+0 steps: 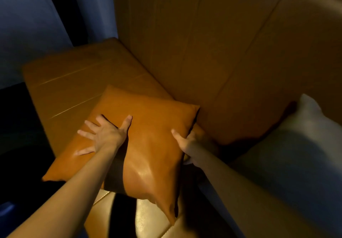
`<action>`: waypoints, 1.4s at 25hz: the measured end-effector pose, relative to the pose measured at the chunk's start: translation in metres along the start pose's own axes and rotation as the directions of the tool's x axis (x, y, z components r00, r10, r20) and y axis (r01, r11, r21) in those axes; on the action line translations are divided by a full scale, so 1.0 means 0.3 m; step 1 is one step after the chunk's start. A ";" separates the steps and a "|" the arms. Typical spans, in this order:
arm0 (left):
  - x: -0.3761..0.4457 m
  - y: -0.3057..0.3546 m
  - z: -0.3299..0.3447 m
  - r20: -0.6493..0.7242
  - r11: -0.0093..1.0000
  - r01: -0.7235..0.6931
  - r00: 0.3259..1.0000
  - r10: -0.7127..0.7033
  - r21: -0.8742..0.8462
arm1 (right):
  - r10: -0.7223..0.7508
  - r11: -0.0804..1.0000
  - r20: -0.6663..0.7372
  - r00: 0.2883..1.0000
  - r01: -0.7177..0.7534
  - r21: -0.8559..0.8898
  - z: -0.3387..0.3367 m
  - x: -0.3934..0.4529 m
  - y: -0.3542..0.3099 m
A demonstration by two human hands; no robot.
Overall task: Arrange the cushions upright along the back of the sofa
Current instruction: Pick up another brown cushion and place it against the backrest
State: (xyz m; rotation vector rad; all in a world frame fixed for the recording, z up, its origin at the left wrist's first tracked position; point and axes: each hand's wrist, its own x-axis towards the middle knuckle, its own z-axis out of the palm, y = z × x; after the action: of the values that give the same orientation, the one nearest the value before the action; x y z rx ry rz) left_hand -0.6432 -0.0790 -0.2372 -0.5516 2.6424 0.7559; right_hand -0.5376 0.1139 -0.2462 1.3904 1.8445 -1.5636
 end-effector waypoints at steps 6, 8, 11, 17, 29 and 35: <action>0.013 0.000 0.042 -0.017 1.000 -0.009 1.000 0.009 0.001 | 0.120 0.986 0.080 0.990 -0.128 0.110 0.027 0.015 -0.009; 0.001 -0.013 0.052 -0.045 0.999 -0.048 0.998 0.047 -0.026 | 0.149 0.980 0.072 0.986 -0.157 0.123 0.041 -0.004 -0.028; -0.017 -0.017 0.047 -0.108 0.997 -0.048 0.993 0.042 -0.056 | 0.169 0.981 0.067 0.983 -0.174 0.083 0.048 -0.026 -0.047; -0.138 0.086 -0.064 -0.138 0.871 -0.260 0.965 0.222 -0.417 | -0.022 0.907 -0.074 0.997 0.050 0.418 -0.056 -0.128 -0.083; -0.098 0.295 0.218 0.085 0.651 -0.163 0.939 0.332 -0.741 | -0.167 0.752 -0.235 0.958 0.278 0.597 -0.261 -0.229 -0.003; -0.084 0.344 0.210 0.111 0.827 -0.209 0.945 0.308 -0.523 | -0.145 0.732 -0.272 0.951 0.288 0.618 -0.252 -0.264 0.000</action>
State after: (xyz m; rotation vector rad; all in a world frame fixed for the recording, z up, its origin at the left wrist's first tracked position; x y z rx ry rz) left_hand -0.6545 0.0440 -0.2330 -0.2190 2.3523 1.5322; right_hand -0.4778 0.1460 -0.1603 1.7124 1.6793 -2.4414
